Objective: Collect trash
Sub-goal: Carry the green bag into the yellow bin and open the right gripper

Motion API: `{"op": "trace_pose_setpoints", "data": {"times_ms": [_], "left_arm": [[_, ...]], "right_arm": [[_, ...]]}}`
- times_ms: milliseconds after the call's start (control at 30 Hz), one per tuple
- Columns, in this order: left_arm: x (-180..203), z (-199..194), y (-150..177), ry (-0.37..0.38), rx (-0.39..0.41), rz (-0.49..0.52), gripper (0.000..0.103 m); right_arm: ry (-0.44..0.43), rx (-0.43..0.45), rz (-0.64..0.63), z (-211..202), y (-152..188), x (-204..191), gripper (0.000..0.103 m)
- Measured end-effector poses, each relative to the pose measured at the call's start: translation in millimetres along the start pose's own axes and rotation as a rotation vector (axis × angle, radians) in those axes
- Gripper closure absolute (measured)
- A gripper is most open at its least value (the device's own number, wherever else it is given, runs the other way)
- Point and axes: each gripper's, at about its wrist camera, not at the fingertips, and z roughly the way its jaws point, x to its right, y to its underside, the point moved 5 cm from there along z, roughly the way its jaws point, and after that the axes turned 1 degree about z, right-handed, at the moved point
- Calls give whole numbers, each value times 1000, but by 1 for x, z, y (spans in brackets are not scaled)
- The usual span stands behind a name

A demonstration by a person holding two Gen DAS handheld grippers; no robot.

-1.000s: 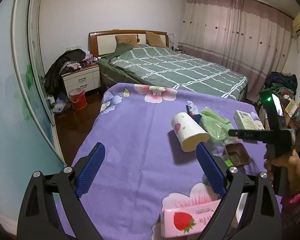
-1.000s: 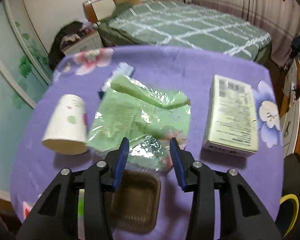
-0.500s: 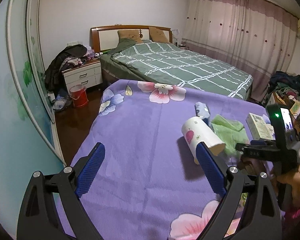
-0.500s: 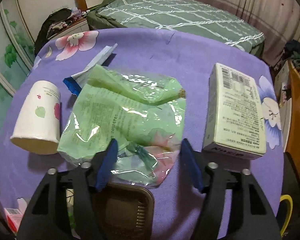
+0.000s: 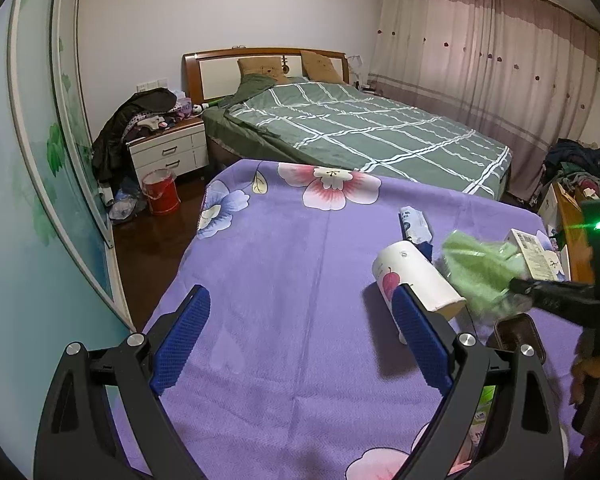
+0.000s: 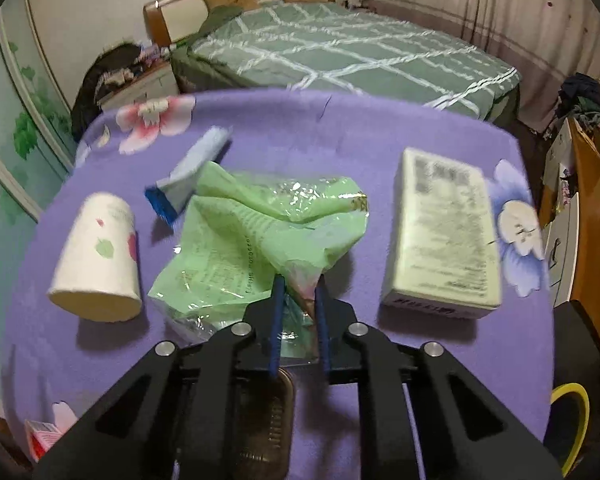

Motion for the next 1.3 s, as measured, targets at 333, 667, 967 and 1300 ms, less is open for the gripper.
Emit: {"op": "trace_pose_setpoints", "data": {"times_ms": [333,667,967,1300], "left_arm": [[10,-25,-3,18,38,18,12],[38,-74,16,85,65,90,12],[90,-112,58,194,33,193,12],[131,-131,100,266,-36,285,12]], "right_arm": [[-34,148,45,-87,4,28,90],[132,195,261,-159,102,154,89],[318,85,478,-149,200,266,88],[347,56,543,-137,237,299,55]]}}
